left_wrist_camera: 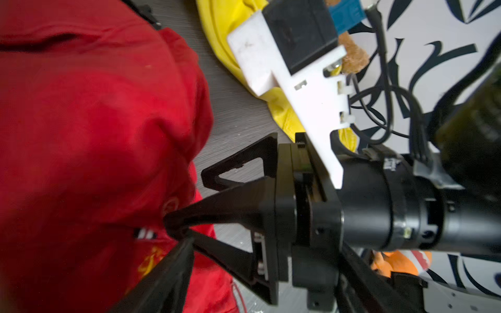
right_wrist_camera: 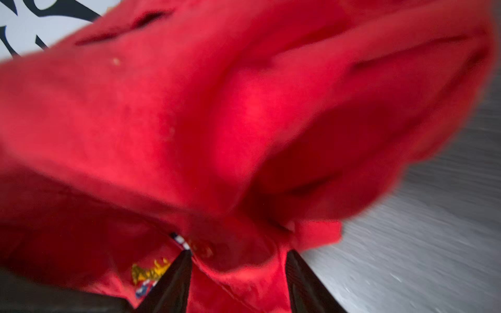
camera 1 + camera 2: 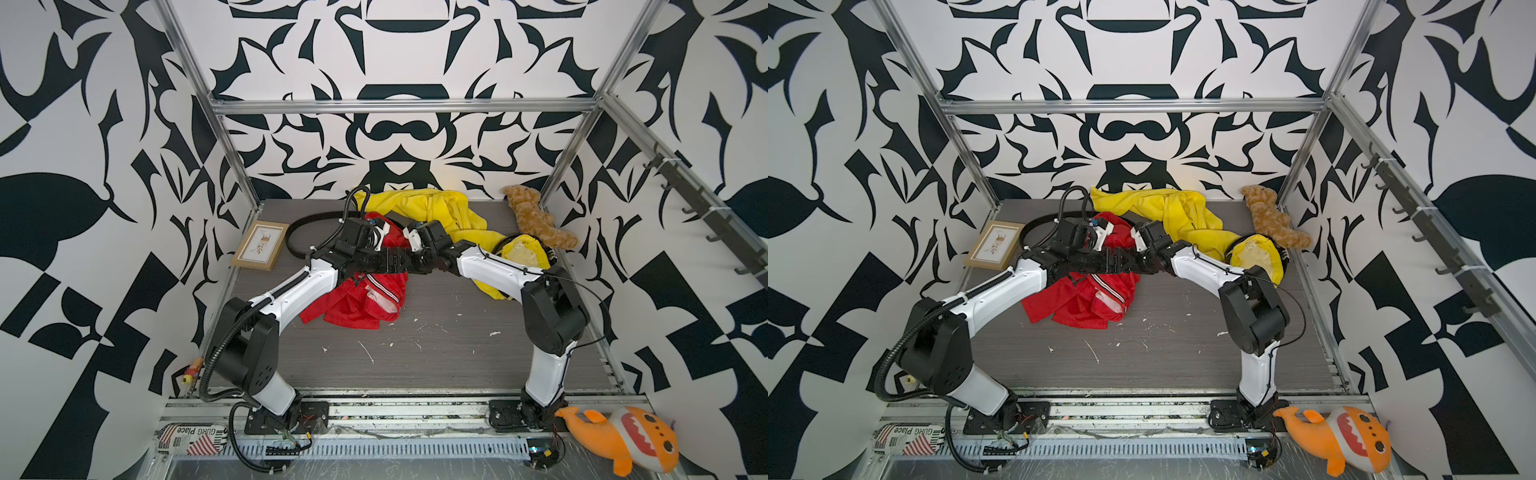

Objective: Remove the belt from the trousers
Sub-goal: Adjust the trousers at the center of the board.

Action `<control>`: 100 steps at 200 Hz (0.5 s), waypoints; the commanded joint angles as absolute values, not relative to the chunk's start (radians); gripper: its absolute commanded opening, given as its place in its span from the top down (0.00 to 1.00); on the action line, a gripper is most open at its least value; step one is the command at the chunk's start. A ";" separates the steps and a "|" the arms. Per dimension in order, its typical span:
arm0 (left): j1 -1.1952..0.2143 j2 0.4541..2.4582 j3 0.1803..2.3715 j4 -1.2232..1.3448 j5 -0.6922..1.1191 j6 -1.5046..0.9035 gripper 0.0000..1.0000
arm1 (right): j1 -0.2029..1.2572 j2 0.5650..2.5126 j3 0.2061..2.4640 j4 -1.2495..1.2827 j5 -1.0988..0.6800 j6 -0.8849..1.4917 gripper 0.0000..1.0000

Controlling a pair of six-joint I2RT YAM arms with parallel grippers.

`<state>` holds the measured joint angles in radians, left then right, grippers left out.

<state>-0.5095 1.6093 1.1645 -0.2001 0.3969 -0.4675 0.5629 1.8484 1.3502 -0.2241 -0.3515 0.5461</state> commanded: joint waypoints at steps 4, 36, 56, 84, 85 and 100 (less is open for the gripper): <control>-0.207 1.713 1.046 -0.486 -0.245 -0.459 0.21 | 0.439 1.587 1.331 -0.381 -0.494 0.461 0.40; -0.183 1.694 1.025 -0.479 -0.238 -0.470 0.22 | 0.433 1.565 1.331 -0.411 -0.517 0.433 0.39; -0.181 1.656 1.000 -0.463 -0.237 -0.489 0.22 | 0.433 1.540 1.331 -0.445 -0.479 0.410 0.39; -0.181 1.485 0.900 -0.291 -0.078 -0.502 0.21 | 0.431 1.528 1.314 -0.446 -0.503 0.392 0.39; -0.183 1.481 0.900 -0.288 -0.071 -0.503 0.20 | 0.431 1.529 1.314 -0.445 -0.505 0.393 0.39; -0.185 1.422 0.900 -0.249 0.010 -0.504 0.17 | 0.431 1.541 1.306 -0.448 -0.526 0.388 0.38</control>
<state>-0.4927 1.4654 1.0080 -0.0147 0.4679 -0.5289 0.5854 1.7714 1.3228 -0.2337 -0.3424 0.5007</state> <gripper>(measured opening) 0.818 0.613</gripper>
